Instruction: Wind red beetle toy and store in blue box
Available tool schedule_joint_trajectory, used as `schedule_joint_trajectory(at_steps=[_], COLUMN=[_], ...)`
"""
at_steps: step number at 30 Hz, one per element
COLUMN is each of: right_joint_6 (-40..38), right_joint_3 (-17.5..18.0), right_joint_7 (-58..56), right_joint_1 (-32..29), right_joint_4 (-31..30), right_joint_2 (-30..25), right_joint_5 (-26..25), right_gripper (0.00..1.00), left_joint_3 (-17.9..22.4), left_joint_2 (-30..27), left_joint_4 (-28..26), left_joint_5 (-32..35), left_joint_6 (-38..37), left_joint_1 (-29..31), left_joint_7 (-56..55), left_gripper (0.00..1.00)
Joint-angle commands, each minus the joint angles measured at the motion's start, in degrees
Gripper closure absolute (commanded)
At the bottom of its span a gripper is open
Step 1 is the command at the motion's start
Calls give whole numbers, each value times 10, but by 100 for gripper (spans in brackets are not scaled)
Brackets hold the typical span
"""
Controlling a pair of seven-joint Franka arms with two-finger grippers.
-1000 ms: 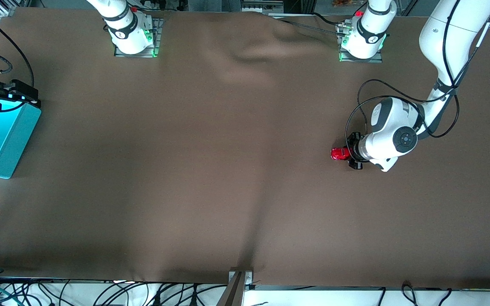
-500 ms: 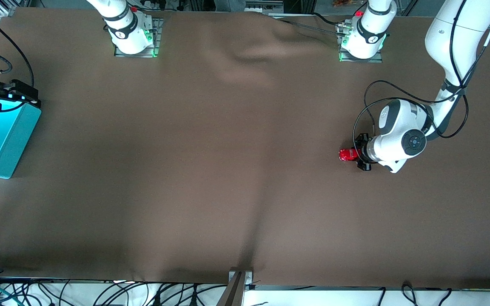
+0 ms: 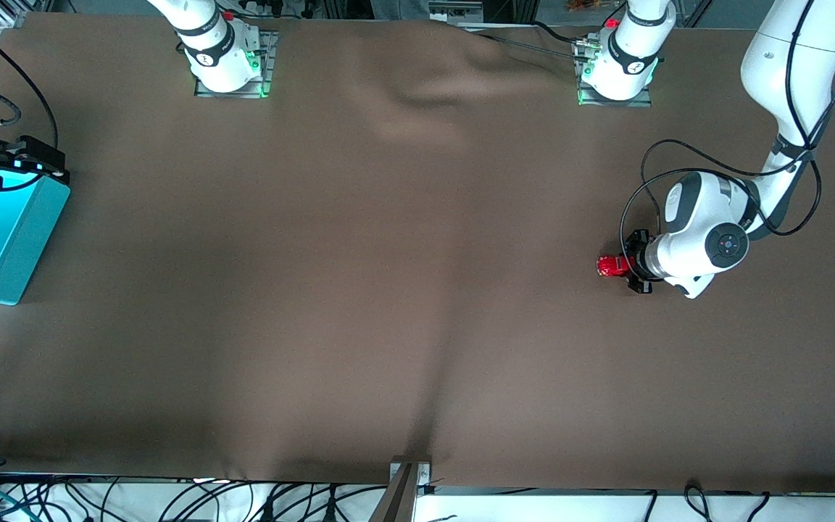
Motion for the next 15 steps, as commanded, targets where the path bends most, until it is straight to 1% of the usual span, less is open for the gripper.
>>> schedule_joint_trajectory(at_steps=[1,9,15], right_joint_6=[-5,-5,-5], right_joint_3=[1,2,2], right_joint_7=[5,5,5], right_joint_1=[-2,-2,-2], right_joint_4=[10,10,10], right_joint_2=[0,0,0], right_joint_5=[-4,-4,-4], right_gripper=[0,0,0], left_joint_3=[19,26,26], left_joint_2=[41,46,47], left_joint_4=[19,19,19], left_joint_5=[36,76,84], left_joint_6=[26,26,26], left_joint_1=[7,19,24], left_joint_7=[12,12,25], left_gripper=[100,100,100])
